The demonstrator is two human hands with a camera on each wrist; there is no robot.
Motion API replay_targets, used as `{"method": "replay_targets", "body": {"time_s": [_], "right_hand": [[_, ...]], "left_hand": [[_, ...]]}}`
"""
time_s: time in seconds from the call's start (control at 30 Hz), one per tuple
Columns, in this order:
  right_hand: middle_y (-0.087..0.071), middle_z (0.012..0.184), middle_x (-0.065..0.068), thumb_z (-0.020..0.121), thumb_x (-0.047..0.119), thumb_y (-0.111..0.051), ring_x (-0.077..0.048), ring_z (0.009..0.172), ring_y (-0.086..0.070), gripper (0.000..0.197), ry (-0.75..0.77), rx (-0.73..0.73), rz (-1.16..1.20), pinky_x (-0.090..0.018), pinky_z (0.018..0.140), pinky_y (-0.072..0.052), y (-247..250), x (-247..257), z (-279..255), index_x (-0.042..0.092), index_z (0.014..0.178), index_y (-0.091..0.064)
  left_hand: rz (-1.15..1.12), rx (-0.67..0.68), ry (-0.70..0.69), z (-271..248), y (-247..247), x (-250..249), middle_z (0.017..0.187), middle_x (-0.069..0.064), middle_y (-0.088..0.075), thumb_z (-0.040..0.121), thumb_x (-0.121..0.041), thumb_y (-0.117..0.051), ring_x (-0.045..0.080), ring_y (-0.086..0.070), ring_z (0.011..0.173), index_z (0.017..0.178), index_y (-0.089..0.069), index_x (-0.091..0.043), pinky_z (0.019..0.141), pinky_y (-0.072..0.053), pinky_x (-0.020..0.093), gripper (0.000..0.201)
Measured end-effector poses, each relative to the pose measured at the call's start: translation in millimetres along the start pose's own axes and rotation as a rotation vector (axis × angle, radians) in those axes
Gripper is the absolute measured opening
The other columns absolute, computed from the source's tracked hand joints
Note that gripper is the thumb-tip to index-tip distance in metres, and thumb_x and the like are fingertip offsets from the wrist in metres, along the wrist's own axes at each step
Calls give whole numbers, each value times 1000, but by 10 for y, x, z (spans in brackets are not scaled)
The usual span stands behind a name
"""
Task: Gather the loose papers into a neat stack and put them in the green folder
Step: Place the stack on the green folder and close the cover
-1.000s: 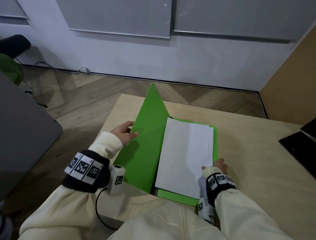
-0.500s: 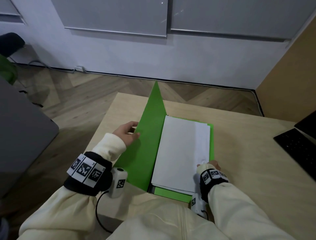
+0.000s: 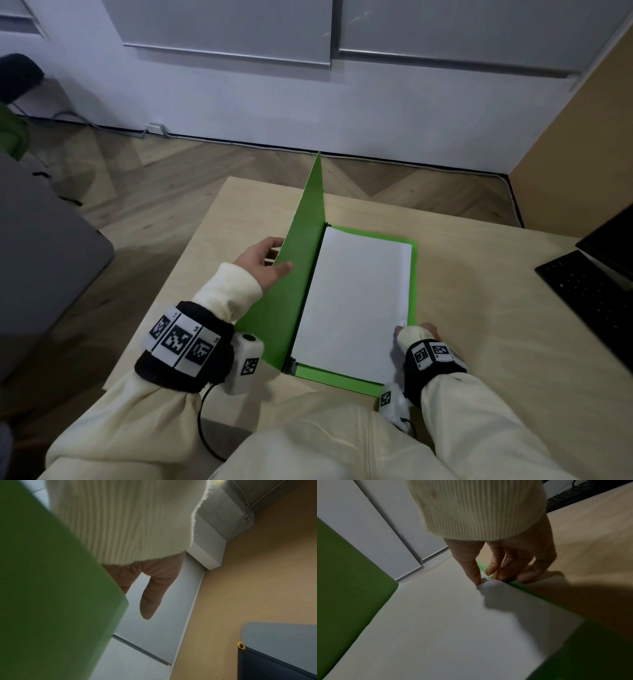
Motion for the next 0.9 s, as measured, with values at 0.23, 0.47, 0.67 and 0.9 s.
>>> {"method": "replay_targets", "body": {"time_s": [0.23,0.47,0.67,0.9], "right_hand": [[-62,119,-22,83,38,-63,-34,112,-60,56,23,-95,-180,-34,92,-45,106,111,-158,-7,116,-55],[-66,95,-13,76,42,-70,-28,95,-63,38,154,-151,-53,-36,92,-51,234,381,-131,8,89,-62],[-54,136,-18,87,61,-41,-33,122,-54,66,367,259,52,-44,106,-38,43,1235,-569,10,126,-55],[-46,145,-12,84,46,-59,-30,129,-48,71,260,145,-449,-39,106,-41,335,706,-195,9,142,-39]], "left_hand": [[-9,-19,4,-50,-126,-49,123,13,-60,86,-10,-62,32,-59,110,130,-50,-14,98,-49,44,45],[-55,40,-28,-239,-488,-224,133,11,-53,89,-7,-57,27,-54,120,133,-48,-14,101,-47,39,46],[80,292,34,-308,-1359,-268,143,8,-44,92,-19,-54,29,-54,121,140,-40,-19,95,-52,44,50],[144,145,366,267,-1147,667,132,15,-57,89,-15,-57,31,-57,116,127,-54,-11,99,-50,42,39]]}}
Point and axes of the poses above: each hand's wrist, its own z-axis towards the middle knuckle, its own y-axis out of the back of the hand, x = y × z, the point moved 9 cm from there along z, towards the middle knuckle
